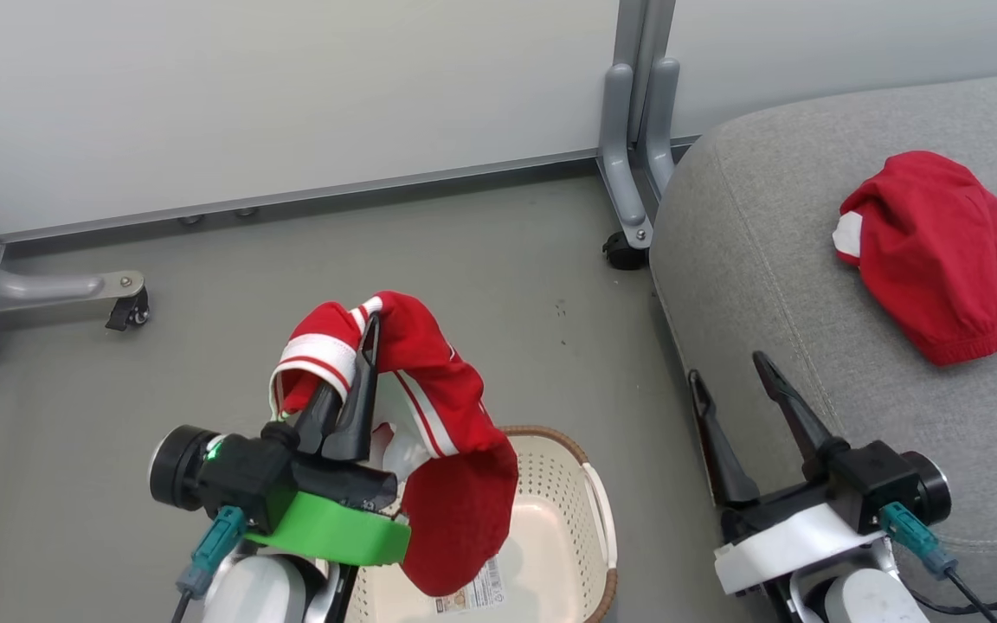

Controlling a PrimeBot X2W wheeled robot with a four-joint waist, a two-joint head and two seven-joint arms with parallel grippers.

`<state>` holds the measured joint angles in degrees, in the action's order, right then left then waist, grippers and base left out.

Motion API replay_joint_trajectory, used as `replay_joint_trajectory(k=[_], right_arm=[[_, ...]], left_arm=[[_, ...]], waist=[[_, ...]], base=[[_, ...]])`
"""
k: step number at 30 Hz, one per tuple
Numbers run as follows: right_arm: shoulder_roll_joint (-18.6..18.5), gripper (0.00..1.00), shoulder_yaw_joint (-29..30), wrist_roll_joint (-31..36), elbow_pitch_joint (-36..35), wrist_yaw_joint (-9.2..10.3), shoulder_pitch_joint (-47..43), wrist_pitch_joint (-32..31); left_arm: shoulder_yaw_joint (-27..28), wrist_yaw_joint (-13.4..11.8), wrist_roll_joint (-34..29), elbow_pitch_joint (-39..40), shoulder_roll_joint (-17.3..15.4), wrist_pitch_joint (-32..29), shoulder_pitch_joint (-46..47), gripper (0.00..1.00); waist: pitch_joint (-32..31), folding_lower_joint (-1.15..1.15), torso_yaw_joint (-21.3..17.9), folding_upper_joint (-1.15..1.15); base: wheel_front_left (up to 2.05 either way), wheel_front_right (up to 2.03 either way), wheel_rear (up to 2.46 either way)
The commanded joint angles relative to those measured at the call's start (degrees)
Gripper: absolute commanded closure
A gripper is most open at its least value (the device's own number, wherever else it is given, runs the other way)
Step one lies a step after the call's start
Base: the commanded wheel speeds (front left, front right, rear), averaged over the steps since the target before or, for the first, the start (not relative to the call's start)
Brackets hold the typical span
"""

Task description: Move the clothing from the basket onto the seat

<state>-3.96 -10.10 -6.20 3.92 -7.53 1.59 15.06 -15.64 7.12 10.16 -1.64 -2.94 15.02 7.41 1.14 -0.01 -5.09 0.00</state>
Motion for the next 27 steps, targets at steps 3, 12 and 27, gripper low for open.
replay_joint_trajectory(k=[3,12,27], right_arm=[[-0.09,0.00,-2.97,-1.49,0.00,0.08,0.76,0.17],[-1.56,0.00,-17.22,-8.90,-0.34,0.08,5.13,0.17],[-2.22,1.00,-18.13,-8.56,5.59,0.08,4.62,0.17]], left_arm=[[-1.42,0.40,-0.46,0.78,0.04,0.21,1.68,1.00],[-7.38,0.37,-0.21,0.98,0.01,0.22,4.46,1.00],[-14.81,0.40,0.88,4.63,0.01,0.22,6.72,1.00]], waist=[[0.15,0.01,-0.04,0.00],[0.71,0.01,-0.04,0.00],[2.15,0.01,1.63,0.00]], base=[[0.00,0.00,0.00],[0.00,0.00,0.00],[0.00,0.00,0.00]])
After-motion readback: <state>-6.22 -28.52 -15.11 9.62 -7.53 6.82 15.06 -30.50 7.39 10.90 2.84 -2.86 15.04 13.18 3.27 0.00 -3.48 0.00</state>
